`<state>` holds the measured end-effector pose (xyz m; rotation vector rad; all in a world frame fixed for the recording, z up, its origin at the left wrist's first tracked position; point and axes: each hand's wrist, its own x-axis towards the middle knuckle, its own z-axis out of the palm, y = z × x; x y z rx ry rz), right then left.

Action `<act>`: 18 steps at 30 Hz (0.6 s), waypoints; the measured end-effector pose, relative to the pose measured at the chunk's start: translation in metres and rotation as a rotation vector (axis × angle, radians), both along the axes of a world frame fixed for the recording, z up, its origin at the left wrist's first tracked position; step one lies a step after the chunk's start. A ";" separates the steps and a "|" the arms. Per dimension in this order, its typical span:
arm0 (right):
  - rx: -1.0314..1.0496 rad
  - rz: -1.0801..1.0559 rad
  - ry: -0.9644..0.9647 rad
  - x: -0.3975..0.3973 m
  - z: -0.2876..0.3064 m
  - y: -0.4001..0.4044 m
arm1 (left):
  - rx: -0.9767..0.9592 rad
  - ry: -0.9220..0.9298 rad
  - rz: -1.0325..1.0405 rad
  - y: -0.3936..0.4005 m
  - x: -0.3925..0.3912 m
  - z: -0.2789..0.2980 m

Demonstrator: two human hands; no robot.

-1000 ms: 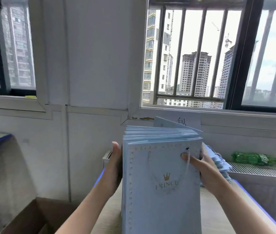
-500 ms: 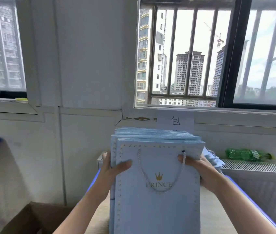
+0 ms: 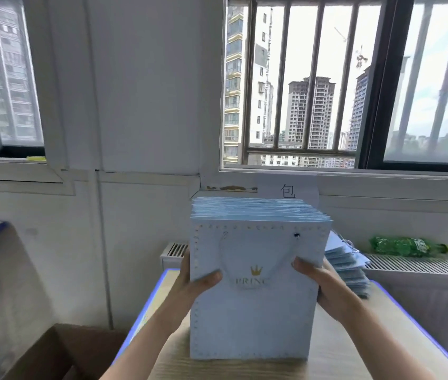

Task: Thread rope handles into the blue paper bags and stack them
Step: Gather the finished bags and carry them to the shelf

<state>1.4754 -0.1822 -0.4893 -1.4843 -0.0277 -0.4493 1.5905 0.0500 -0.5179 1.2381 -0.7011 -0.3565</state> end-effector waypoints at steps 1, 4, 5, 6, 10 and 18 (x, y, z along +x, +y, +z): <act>-0.008 -0.039 0.017 0.000 -0.011 0.004 | 0.000 -0.002 0.022 -0.002 -0.002 -0.006; -0.057 -0.257 0.035 0.004 -0.038 0.020 | 0.033 -0.006 0.153 -0.007 -0.004 -0.018; -0.100 -0.335 0.046 0.007 -0.041 0.024 | 0.050 -0.005 0.190 -0.007 -0.003 -0.019; -0.158 -0.403 0.076 0.010 -0.041 0.029 | 0.073 0.009 0.216 -0.006 -0.002 -0.017; -0.298 -0.364 0.347 0.030 -0.053 0.038 | 0.272 0.214 0.279 0.015 0.018 -0.014; -0.492 -0.064 0.420 0.100 -0.088 0.078 | 0.886 0.110 0.509 0.082 0.078 -0.021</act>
